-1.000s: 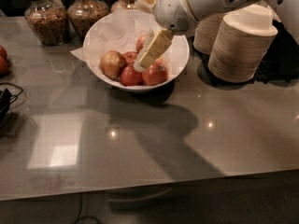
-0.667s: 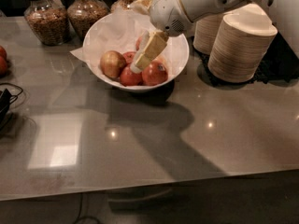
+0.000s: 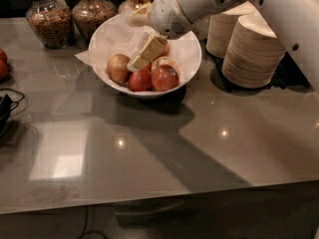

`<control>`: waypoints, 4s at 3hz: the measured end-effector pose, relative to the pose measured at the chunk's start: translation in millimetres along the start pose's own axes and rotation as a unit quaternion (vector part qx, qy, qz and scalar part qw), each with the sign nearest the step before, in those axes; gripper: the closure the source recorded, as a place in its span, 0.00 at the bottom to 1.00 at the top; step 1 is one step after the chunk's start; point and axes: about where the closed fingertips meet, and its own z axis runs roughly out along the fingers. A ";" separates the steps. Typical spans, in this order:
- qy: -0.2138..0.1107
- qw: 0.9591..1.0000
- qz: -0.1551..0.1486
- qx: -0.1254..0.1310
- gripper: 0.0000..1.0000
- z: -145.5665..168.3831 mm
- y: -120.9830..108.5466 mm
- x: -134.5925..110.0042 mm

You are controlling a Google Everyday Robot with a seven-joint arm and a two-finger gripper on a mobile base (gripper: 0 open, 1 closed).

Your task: Pick apple from white bowl

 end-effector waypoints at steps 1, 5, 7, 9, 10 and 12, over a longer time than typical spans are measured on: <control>0.008 1.000 -0.007 -0.010 0.21 7.8 -5.0 8.1; 0.020 0.998 -0.028 -0.058 0.23 46.1 -13.7 17.3; 0.020 0.997 -0.037 -0.066 0.25 55.4 -20.9 14.5; 0.029 0.994 -0.011 -0.102 0.25 80.1 -7.3 37.2; 0.028 0.994 -0.006 -0.105 0.26 85.0 -5.8 39.0; 0.028 0.994 -0.001 -0.106 0.68 88.8 -5.9 41.8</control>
Offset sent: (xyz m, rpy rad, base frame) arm 0.0194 -0.0028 -0.0317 -0.0668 0.0197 0.0399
